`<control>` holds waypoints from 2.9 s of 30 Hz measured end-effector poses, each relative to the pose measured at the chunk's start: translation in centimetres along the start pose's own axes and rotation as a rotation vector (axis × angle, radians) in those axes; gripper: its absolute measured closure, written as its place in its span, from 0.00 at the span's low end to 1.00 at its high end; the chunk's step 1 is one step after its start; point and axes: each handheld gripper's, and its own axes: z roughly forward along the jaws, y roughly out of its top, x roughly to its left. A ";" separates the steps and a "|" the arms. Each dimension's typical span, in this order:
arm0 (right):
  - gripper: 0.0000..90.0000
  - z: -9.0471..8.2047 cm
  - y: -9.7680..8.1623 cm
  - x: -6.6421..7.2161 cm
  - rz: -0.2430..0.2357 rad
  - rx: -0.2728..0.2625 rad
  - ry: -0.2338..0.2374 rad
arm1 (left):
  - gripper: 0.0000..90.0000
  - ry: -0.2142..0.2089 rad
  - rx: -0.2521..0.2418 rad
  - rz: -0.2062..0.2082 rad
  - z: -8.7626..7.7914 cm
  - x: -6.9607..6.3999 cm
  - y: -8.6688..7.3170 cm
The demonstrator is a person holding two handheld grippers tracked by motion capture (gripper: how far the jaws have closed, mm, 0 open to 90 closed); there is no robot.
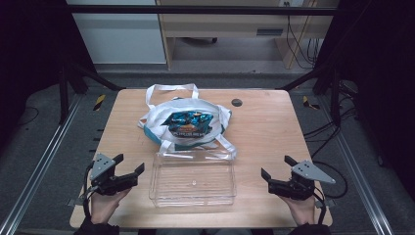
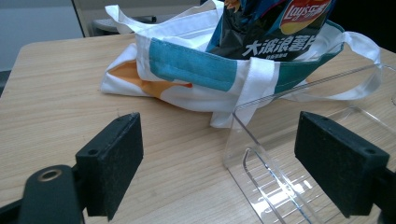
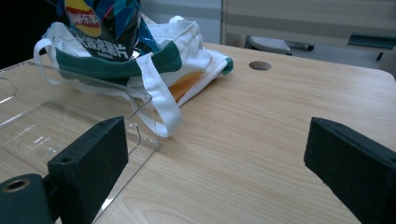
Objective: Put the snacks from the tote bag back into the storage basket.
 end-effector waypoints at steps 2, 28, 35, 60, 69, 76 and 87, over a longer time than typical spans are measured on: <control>0.07 -0.1 0.0 -0.1 0.002 0.000 0.001 | 0.17 -0.003 -0.011 0.001 -0.1 -0.2 0.1; 0.07 -0.6 0.0 0.2 0.005 -0.007 -0.016 | 0.20 -0.057 -0.042 0.004 0.1 -0.8 1.8; 0.07 -0.4 0.0 0.4 -0.012 0.004 -0.021 | 0.20 -0.068 -0.051 0.029 0.3 -1.1 2.8; 0.07 -0.3 -0.1 0.4 -0.019 0.018 -0.024 | 0.19 -0.082 -0.056 0.043 2.8 -2.5 5.8; 0.07 0.0 -0.2 0.4 -0.022 0.029 -0.028 | 0.19 -0.083 -0.047 0.049 3.8 -2.9 6.2; 0.07 0.2 -0.2 0.6 -0.031 0.036 -0.026 | 0.19 -0.067 -0.058 0.053 4.5 -2.8 6.8; 0.07 0.3 -0.2 0.6 -0.031 0.033 -0.026 | 0.21 -0.068 -0.064 0.053 5.8 -2.7 7.7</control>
